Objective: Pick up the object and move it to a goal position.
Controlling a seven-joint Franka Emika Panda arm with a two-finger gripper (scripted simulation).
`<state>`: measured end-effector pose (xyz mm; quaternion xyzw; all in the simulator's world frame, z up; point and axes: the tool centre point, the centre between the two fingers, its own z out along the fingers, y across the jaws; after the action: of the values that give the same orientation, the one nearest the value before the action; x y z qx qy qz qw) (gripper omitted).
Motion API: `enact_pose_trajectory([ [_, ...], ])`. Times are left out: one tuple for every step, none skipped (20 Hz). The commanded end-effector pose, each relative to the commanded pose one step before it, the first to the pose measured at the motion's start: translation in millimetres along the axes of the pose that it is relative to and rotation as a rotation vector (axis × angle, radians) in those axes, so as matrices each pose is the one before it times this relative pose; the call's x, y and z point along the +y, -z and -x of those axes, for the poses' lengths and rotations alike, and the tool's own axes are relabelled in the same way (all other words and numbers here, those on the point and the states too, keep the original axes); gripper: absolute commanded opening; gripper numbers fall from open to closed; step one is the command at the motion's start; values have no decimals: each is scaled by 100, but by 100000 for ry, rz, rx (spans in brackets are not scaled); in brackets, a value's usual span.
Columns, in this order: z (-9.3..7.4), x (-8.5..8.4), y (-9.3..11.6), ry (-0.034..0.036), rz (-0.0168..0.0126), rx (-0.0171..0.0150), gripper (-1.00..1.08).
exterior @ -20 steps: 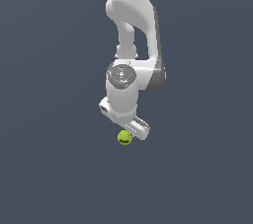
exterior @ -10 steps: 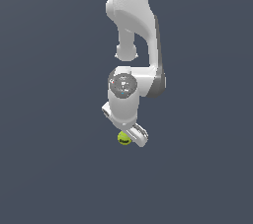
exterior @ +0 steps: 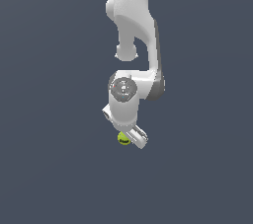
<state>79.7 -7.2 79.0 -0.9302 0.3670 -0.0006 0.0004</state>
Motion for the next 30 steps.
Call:
enact_pose_trajectory([
  [64, 61, -1335, -114, 113, -106, 100],
  [10, 20, -622, -69, -2, 5, 100],
  [13, 11, -538, -49, -1, 4, 100],
  [5, 11, -449, -49, -1, 4, 100],
  [-5, 10, -360, -49, -1, 4, 100],
  [6, -17, -275, 0, 0, 0, 100],
  [-6, -20, -186, 0, 0, 0, 100],
  [-19, -23, -97, 0, 0, 0, 100],
  [-32, -27, -8, 0, 0, 0, 100],
  [-35, -24, 57, 0, 0, 0, 100],
  [-12, -7, 28, 0, 0, 0, 100],
  [0, 0, 0, 0, 0, 0, -100],
  [0, 0, 0, 0, 0, 0, -100],
  [0, 0, 0, 0, 0, 0, -100],
  [0, 0, 0, 0, 0, 0, -100],
  [0, 0, 0, 0, 0, 0, -100],
  [0, 0, 0, 0, 0, 0, -100],
  [0, 0, 0, 0, 0, 0, -100],
  [0, 0, 0, 0, 0, 0, -100],
  [0, 0, 0, 0, 0, 0, -100],
  [0, 0, 0, 0, 0, 0, -100],
  [45, -2, -41, 36, 51, -75, -100],
  [7, 7, 18, 0, 0, 0, -100],
  [22, 20, 55, 0, 0, 0, -100],
  [37, 34, 91, 0, 0, 0, -100],
  [52, 48, 128, 0, 0, 0, -100],
  [67, 62, 166, 0, 0, 0, -100],
  [82, 76, 204, 0, 0, 0, -100],
  [97, 91, 242, 0, 0, 0, -100],
  [113, 105, 281, 0, 0, 0, -100],
])
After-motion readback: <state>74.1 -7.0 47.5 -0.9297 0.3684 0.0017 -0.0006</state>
